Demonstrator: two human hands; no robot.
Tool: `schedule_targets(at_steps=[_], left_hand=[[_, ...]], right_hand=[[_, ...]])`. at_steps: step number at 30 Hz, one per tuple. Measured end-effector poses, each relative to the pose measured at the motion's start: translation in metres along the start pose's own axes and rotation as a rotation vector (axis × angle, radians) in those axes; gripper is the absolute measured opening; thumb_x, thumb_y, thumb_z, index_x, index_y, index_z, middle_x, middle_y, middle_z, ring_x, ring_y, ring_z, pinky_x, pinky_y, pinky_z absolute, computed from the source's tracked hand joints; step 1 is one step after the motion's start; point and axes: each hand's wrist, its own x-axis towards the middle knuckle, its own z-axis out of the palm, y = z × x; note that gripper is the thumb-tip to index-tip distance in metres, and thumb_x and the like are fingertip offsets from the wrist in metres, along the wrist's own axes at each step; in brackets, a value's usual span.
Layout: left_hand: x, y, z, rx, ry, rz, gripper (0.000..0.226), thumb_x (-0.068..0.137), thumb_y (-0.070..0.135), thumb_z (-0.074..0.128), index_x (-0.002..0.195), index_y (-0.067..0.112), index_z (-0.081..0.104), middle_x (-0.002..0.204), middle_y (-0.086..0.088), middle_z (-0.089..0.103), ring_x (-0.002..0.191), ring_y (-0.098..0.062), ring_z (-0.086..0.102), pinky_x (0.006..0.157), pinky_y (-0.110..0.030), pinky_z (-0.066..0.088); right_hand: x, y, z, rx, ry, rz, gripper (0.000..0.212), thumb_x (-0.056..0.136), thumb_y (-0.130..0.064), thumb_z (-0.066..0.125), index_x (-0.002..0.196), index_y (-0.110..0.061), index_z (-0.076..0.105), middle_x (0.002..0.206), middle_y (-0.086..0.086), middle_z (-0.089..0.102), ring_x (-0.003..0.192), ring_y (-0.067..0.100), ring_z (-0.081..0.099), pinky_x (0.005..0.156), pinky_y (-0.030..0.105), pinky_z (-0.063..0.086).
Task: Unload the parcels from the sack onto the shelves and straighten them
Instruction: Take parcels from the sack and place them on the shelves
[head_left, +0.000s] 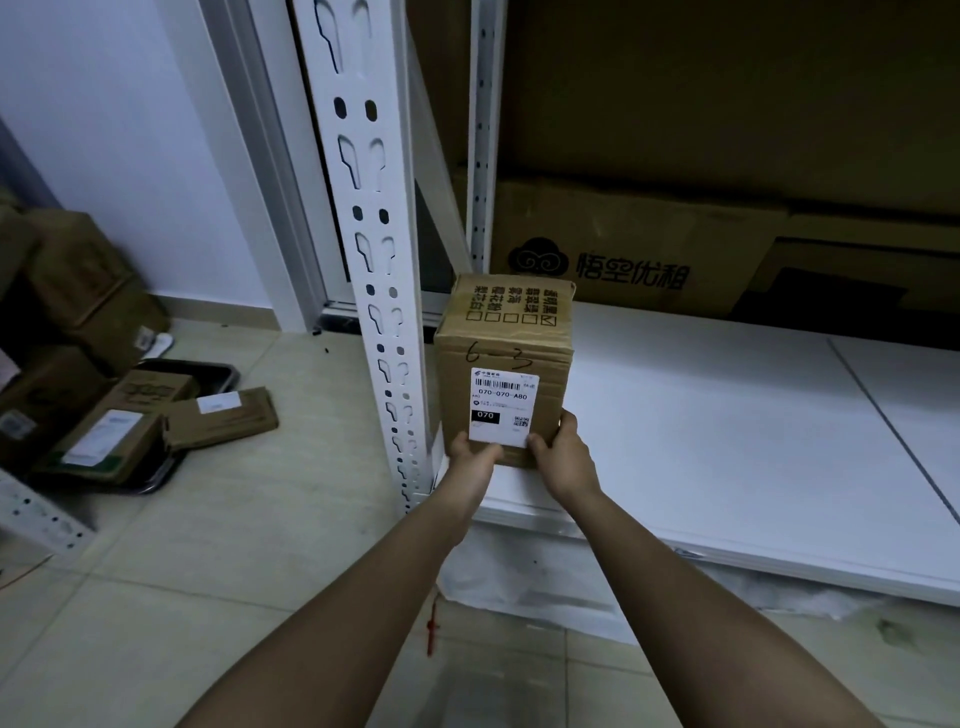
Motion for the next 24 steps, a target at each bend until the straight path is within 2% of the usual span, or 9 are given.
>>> schedule_targets(at_steps=[2, 4, 6, 10, 14, 19, 22, 24], left_hand=[[0.003, 0.0, 0.001, 0.005, -0.004, -0.002, 0.061, 0.091, 0.018, 0.05, 0.145, 0.026, 0.026, 0.129, 0.005, 0.046, 0.111, -0.013, 0.042, 0.105, -0.038, 0.035], [0.005, 0.001, 0.002, 0.001, -0.003, 0.002, 0.056, 0.091, 0.017, 0.05, 0.143, 0.025, 0.03, 0.118, 0.009, 0.049, 0.101, -0.008, 0.047, 0.089, -0.032, 0.042], [0.006, 0.003, 0.003, 0.003, -0.001, 0.0, 0.051, 0.091, 0.018, 0.049, 0.139, 0.026, 0.032, 0.107, 0.013, 0.048, 0.09, -0.002, 0.045, 0.072, -0.027, 0.041], [0.006, 0.003, 0.004, 0.032, 0.007, 0.014, 0.05, 0.093, 0.019, 0.049, 0.14, 0.026, 0.034, 0.12, 0.006, 0.044, 0.097, -0.009, 0.045, 0.078, -0.029, 0.038], [0.004, 0.001, 0.004, 0.043, 0.035, 0.01, 0.046, 0.093, 0.017, 0.049, 0.137, 0.023, 0.036, 0.103, 0.01, 0.049, 0.088, -0.003, 0.046, 0.07, -0.025, 0.041], [-0.003, -0.002, 0.008, 0.083, 0.042, -0.026, 0.044, 0.093, 0.016, 0.048, 0.135, 0.02, 0.035, 0.093, 0.008, 0.048, 0.082, -0.005, 0.045, 0.071, -0.027, 0.039], [-0.016, 0.003, 0.012, 0.123, 0.03, -0.099, 0.028, 0.094, 0.017, 0.046, 0.122, 0.019, 0.044, 0.097, 0.0, 0.049, 0.089, -0.015, 0.048, 0.075, -0.029, 0.039], [-0.021, 0.005, 0.012, 0.162, 0.012, -0.143, 0.01, 0.095, 0.019, 0.044, 0.099, 0.017, 0.052, 0.093, -0.002, 0.049, 0.086, -0.018, 0.048, 0.069, -0.027, 0.036]], right_hand=[[0.003, 0.0, -0.001, 0.005, -0.003, 0.005, 0.052, 0.097, -0.022, 0.05, 0.143, -0.011, 0.029, 0.135, 0.011, 0.055, 0.119, 0.033, 0.053, 0.088, 0.034, 0.04], [0.006, 0.0, -0.001, 0.015, -0.01, 0.012, 0.053, 0.097, -0.022, 0.05, 0.144, -0.01, 0.028, 0.135, 0.011, 0.055, 0.12, 0.033, 0.054, 0.088, 0.034, 0.041], [0.007, 0.001, -0.002, 0.028, -0.019, 0.022, 0.053, 0.097, -0.023, 0.05, 0.144, -0.011, 0.028, 0.135, 0.011, 0.056, 0.12, 0.032, 0.054, 0.09, 0.035, 0.041], [0.005, 0.003, -0.003, 0.049, -0.034, 0.04, 0.054, 0.097, -0.024, 0.051, 0.145, -0.01, 0.028, 0.137, 0.013, 0.054, 0.122, 0.031, 0.053, 0.095, 0.038, 0.042], [0.004, 0.005, -0.005, 0.075, -0.057, 0.048, 0.056, 0.096, -0.025, 0.054, 0.144, -0.01, 0.03, 0.138, 0.013, 0.053, 0.124, 0.03, 0.051, 0.097, 0.037, 0.041], [-0.001, 0.009, -0.011, 0.072, -0.081, 0.069, 0.065, 0.095, -0.028, 0.057, 0.148, -0.009, 0.024, 0.144, 0.017, 0.045, 0.13, 0.032, 0.046, 0.103, 0.04, 0.039], [-0.009, 0.008, -0.022, 0.044, -0.094, 0.094, 0.066, 0.094, -0.031, 0.058, 0.148, -0.009, 0.025, 0.146, 0.017, 0.041, 0.132, 0.032, 0.044, 0.107, 0.043, 0.038], [-0.014, 0.009, -0.026, -0.011, -0.107, 0.103, 0.06, 0.095, -0.034, 0.056, 0.145, -0.009, 0.033, 0.143, 0.015, 0.046, 0.13, 0.03, 0.047, 0.105, 0.04, 0.039]])
